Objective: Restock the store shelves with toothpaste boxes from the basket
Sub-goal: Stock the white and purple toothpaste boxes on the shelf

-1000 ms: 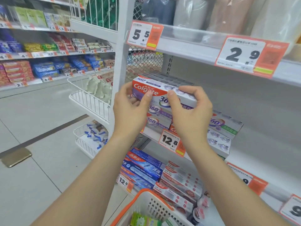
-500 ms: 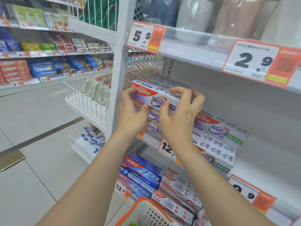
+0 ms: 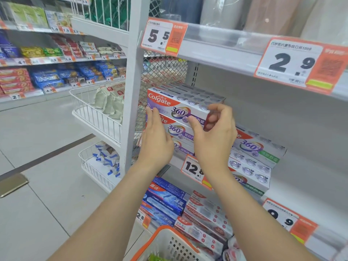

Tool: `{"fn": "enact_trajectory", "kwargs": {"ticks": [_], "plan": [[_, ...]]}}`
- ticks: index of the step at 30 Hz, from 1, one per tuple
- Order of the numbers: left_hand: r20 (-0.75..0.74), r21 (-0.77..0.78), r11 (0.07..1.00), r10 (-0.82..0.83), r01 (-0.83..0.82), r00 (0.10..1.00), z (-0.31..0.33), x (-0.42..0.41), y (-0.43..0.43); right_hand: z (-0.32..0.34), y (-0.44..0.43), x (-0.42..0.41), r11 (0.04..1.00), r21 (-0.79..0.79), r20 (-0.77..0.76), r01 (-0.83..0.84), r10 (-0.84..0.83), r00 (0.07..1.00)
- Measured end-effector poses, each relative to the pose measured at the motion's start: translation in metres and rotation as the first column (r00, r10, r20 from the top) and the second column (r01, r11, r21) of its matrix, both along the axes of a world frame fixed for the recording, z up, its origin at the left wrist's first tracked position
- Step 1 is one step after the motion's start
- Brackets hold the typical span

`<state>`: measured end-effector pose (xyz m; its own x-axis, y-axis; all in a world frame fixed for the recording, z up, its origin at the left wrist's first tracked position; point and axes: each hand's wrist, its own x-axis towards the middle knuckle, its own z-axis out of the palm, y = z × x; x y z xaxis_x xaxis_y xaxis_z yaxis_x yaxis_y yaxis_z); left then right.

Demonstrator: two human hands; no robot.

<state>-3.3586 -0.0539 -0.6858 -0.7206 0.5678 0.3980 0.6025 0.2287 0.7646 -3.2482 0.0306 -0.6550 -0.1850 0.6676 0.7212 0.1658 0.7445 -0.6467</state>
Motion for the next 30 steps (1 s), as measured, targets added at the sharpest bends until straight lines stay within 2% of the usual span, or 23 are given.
{"fn": "enact_trajectory", "kwargs": {"ticks": [7,11,17,21,23,25,26,28,30], "plan": [[-0.029,-0.051,0.998,-0.037,0.035,0.999,-0.001,0.003,-0.004,-0.009,0.0,0.018,0.997,-0.074,0.061,0.002,0.002,0.998],[-0.065,-0.07,0.995,-0.083,0.078,0.994,-0.008,0.006,-0.004,-0.007,-0.002,0.022,0.998,-0.054,0.105,-0.033,0.038,0.994],[-0.137,-0.188,0.978,-0.113,0.087,0.984,-0.005,0.034,-0.014,-0.011,-0.006,0.038,0.997,0.07,0.178,-0.026,0.013,0.984],[-0.255,-0.102,0.994,-0.061,0.036,0.965,-0.008,0.069,-0.031,-0.02,-0.027,0.077,0.971,0.206,0.248,-0.12,0.066,0.966],[-0.255,-0.178,0.973,-0.188,0.145,0.949,-0.015,0.089,-0.041,-0.029,-0.039,0.106,0.969,0.162,0.354,-0.184,0.117,0.928],[-0.194,-0.4,0.861,-0.415,0.314,0.889,-0.023,0.106,-0.05,-0.039,-0.049,0.137,0.978,0.031,0.56,-0.207,0.155,0.814],[-0.165,-0.523,0.767,-0.519,0.372,0.839,-0.028,0.115,-0.055,-0.045,-0.052,0.153,0.98,-0.042,0.693,-0.193,0.168,0.701],[-0.075,-0.72,0.543,-0.681,0.433,0.728,-0.04,0.133,-0.063,-0.057,-0.057,0.182,0.973,-0.166,0.904,-0.161,0.215,0.368],[0.042,-0.827,0.337,-0.761,0.45,0.647,-0.056,0.151,-0.07,-0.069,-0.064,0.209,0.952,-0.27,0.962,-0.142,0.273,0.002]]}}
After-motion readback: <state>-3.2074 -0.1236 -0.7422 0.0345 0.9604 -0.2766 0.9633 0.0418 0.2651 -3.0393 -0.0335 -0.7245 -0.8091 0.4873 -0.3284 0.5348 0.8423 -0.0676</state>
